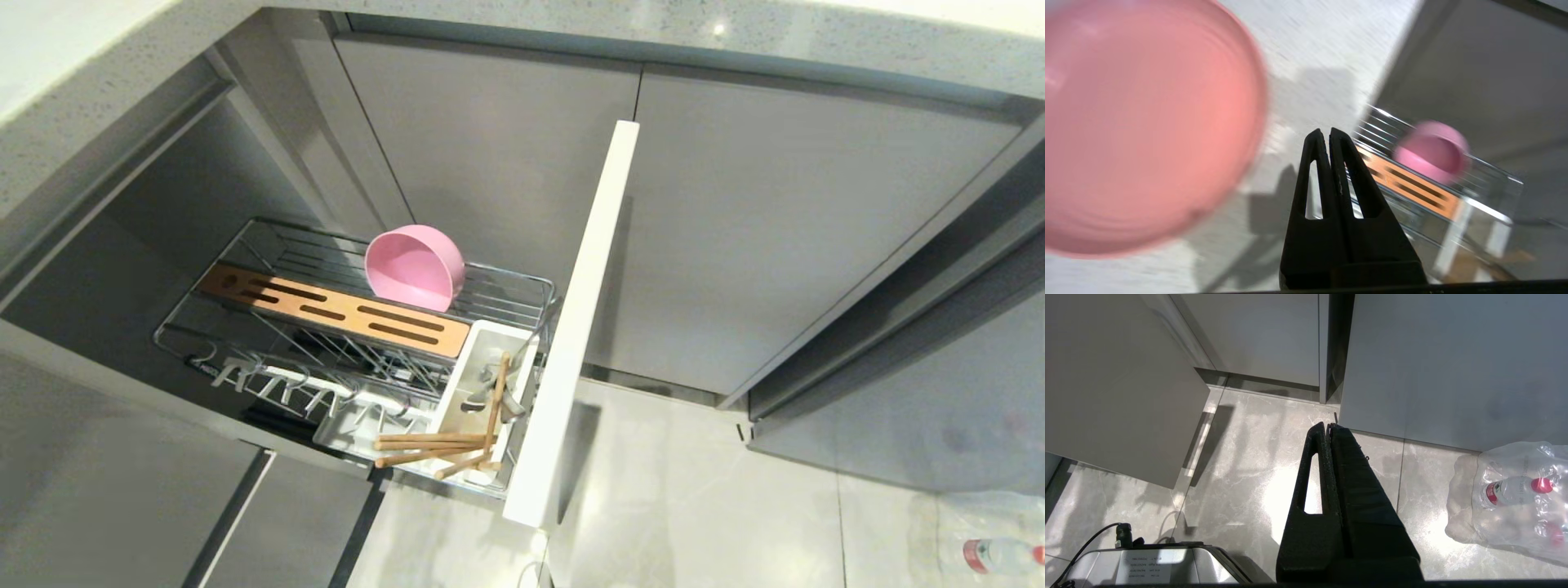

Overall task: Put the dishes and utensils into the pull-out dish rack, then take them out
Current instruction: Pick up the plate and place it in the cupboard

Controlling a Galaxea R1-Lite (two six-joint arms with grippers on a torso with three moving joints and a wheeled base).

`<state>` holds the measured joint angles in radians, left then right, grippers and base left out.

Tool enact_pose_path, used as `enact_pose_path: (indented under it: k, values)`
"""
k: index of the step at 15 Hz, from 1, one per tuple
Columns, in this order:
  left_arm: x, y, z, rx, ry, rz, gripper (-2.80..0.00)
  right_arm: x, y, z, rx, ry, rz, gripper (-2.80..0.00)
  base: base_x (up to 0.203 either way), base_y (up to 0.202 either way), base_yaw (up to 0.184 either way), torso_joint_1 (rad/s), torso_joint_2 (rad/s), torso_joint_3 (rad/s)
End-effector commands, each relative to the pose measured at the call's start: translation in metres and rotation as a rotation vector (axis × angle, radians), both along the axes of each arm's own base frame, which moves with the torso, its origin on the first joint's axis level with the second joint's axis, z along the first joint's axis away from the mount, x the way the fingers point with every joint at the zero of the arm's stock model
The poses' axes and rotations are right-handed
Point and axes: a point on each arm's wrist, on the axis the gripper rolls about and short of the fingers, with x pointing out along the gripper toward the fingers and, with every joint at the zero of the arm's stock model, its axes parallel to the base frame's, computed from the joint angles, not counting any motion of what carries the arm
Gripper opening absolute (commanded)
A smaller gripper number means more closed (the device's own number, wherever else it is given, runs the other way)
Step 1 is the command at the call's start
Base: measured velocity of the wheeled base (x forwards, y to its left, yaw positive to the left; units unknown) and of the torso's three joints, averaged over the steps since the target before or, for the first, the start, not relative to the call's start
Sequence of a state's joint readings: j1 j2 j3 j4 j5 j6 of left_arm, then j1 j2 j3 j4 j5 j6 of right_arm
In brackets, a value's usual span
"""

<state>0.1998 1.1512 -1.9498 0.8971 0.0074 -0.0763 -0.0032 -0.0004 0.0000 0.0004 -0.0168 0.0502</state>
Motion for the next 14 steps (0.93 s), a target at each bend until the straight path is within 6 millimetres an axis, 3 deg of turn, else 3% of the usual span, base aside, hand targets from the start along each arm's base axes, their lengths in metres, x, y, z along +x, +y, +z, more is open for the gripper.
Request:
enact_pose_path:
  k: [1, 9, 14]
  values:
    - [0.003, 0.002, 0.002, 0.055, -0.001, 0.05, -2.8, 0.0, 0.0, 0.0, 0.0, 0.002, 0.0, -2.8, 0.0, 0.0, 0.0, 0.0, 0.0, 0.0]
    - [0.043, 0.018, 0.002, 0.21, 0.093, 0.321, -2.8, 0.0, 0.0, 0.0, 0.0, 0.003, 0.0, -2.8, 0.0, 0.0, 0.0, 0.0, 0.0, 0.0]
    - [0.059, 0.022, 0.009, 0.209, 0.027, 0.343, -2.8, 0.0, 0.0, 0.0, 0.0, 0.003, 0.0, -2.8, 0.0, 0.0, 0.0, 0.0, 0.0, 0.0]
